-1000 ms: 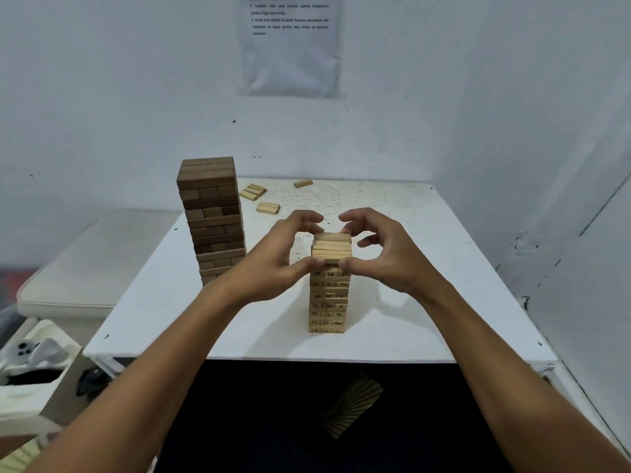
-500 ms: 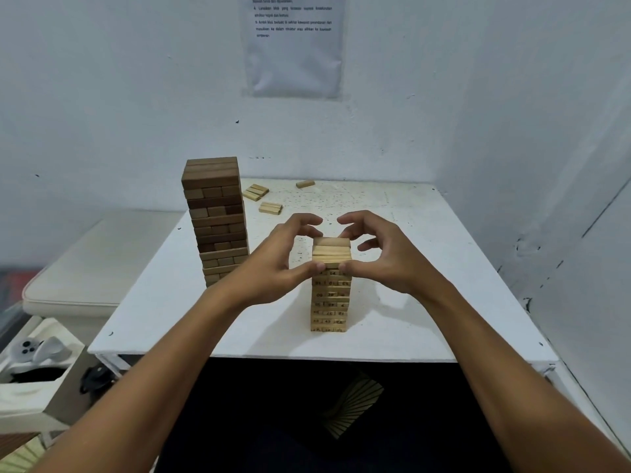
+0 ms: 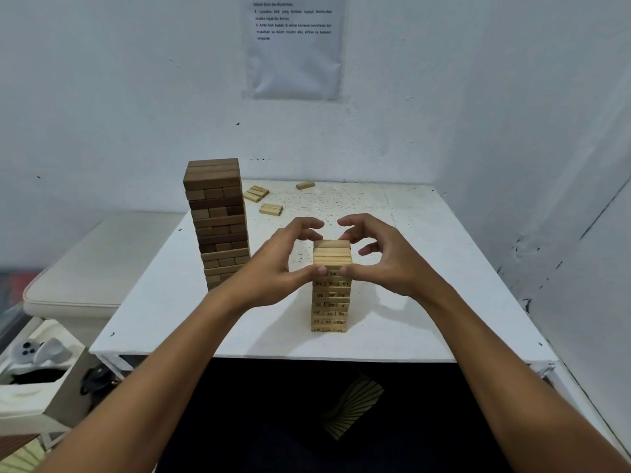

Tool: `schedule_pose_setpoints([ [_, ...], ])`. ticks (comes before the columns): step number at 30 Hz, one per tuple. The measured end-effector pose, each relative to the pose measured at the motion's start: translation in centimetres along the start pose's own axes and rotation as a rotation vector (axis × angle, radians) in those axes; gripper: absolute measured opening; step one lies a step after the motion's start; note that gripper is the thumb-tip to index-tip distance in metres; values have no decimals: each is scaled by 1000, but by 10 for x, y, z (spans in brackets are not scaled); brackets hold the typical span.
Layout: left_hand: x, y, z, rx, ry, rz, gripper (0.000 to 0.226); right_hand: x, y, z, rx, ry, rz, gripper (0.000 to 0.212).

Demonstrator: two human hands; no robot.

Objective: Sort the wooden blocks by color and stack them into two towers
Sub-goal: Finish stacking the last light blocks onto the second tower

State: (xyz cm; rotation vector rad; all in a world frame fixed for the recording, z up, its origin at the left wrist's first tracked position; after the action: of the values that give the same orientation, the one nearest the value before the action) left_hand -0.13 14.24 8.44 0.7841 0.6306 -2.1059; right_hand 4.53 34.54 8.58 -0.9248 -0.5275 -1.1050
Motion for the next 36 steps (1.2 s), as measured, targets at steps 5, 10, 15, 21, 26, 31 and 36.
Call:
schedule_pose_setpoints([
  [5,-1,3,0,7,26,13,73,-1,1,0,7,-11,6,67],
  [10,4,9,-4,25,56,94,99,-5,6,0,-1,-53,-29,69],
  [15,3,19,-18,76,125,142,108,-10,16,-11,76,-102,-132,95],
  [21,-1,20,-30,119,176,164,101,-13,22,-21,116,-214,-226,111],
  [26,-2,22,-35,127,186,164,98,-9,22,-23,109,-235,-220,122],
  [31,-5,23,-36,131,183,170,94,-9,23,-25,114,-216,-234,122],
  [36,-6,24,-36,128,185,174,95,-9,23,-26,125,-201,-245,113],
])
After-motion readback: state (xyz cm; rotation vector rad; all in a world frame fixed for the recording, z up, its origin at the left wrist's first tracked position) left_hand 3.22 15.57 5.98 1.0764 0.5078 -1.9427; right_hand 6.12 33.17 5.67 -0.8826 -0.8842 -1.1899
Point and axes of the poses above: each hand's wrist, its own y-axis away from the middle knuckle, its own z-axis out of the back of the hand, x = y × z, the point moved 2 cm from there along -y, towards the middle knuckle, and after that the axes turned 6 degrees about z, right-handed, at the moved point
